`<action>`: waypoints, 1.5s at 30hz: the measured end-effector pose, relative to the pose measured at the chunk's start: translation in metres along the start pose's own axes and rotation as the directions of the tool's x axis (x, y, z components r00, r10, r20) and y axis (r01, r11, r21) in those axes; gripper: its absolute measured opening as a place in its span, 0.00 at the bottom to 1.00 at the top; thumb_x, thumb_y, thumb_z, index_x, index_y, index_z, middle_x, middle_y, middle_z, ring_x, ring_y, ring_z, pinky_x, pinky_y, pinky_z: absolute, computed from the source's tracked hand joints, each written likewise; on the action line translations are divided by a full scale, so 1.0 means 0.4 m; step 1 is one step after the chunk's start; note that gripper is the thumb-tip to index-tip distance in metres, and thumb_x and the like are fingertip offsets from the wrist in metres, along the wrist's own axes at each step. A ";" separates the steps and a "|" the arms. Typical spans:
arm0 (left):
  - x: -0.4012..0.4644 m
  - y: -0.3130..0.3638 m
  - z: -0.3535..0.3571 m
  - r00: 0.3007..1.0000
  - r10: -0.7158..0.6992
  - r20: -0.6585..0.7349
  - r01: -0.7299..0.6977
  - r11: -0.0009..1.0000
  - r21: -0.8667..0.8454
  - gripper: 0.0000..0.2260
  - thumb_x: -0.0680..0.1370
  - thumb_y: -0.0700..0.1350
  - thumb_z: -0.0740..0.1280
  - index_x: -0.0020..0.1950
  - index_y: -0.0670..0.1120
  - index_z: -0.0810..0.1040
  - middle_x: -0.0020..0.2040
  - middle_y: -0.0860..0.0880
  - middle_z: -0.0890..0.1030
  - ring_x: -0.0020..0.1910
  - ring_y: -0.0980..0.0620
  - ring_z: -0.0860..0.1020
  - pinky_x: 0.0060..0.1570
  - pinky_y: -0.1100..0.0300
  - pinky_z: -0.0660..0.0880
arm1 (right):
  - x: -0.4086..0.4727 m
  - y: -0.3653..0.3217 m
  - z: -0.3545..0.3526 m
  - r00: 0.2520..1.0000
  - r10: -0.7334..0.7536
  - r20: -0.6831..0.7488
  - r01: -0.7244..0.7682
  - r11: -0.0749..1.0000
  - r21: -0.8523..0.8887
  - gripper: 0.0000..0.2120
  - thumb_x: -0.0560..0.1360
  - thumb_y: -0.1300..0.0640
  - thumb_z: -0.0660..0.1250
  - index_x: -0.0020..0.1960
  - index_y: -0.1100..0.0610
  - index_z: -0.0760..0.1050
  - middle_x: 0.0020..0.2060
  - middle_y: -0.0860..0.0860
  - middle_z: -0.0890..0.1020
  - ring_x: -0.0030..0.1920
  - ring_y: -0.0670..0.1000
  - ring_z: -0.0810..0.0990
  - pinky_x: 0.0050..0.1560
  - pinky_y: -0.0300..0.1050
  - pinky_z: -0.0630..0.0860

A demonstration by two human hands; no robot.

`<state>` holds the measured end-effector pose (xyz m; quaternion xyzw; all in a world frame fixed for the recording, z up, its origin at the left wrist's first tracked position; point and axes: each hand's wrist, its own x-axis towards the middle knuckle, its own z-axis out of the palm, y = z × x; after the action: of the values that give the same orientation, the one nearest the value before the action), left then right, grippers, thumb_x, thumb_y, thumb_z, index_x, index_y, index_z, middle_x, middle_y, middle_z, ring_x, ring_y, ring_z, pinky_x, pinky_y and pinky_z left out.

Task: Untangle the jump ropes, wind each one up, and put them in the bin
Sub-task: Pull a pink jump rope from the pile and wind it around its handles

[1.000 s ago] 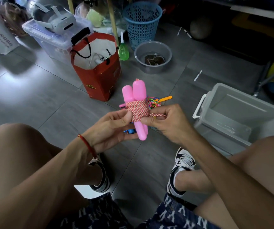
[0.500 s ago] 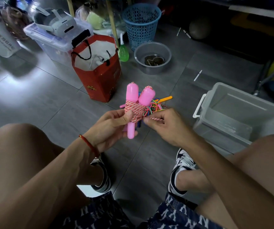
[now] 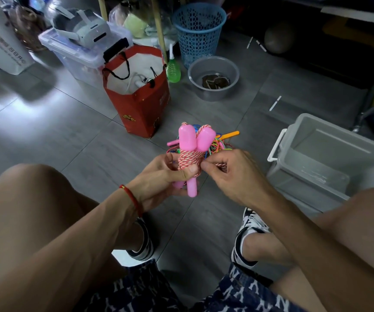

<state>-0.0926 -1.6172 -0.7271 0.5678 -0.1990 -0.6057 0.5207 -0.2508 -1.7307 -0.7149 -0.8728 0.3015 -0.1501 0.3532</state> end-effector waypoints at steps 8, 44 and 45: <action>-0.003 -0.007 0.018 0.999 -0.017 -0.031 0.017 1.000 0.004 0.19 0.73 0.44 0.76 0.61 0.38 0.78 0.46 0.42 0.84 0.54 0.41 0.80 0.60 0.38 0.77 | -0.003 -0.019 -0.005 0.996 -0.016 0.085 0.013 0.999 0.030 0.12 0.78 0.54 0.67 0.36 0.49 0.81 0.28 0.46 0.79 0.32 0.48 0.76 0.36 0.44 0.73; -0.018 0.037 -0.005 0.987 -0.007 -0.159 0.002 1.000 -0.031 0.15 0.81 0.44 0.63 0.57 0.32 0.78 0.47 0.34 0.81 0.41 0.44 0.82 0.38 0.55 0.82 | 0.008 0.017 -0.020 0.981 0.144 -0.131 -0.134 0.988 0.080 0.04 0.75 0.58 0.74 0.46 0.53 0.88 0.35 0.49 0.87 0.36 0.49 0.84 0.45 0.49 0.80; -0.017 0.037 -0.006 0.987 -0.003 -0.160 -0.002 1.000 -0.031 0.15 0.81 0.44 0.63 0.57 0.31 0.78 0.47 0.34 0.81 0.41 0.44 0.82 0.38 0.55 0.82 | 0.007 0.015 -0.020 0.982 0.137 -0.130 -0.127 0.988 0.082 0.04 0.74 0.58 0.74 0.46 0.53 0.88 0.35 0.50 0.87 0.35 0.50 0.84 0.44 0.49 0.80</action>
<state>-0.0858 -1.6161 -0.7122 0.6065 -0.1473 -0.5614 0.5434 -0.2549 -1.7401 -0.7135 -0.8250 0.3764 -0.1962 0.3731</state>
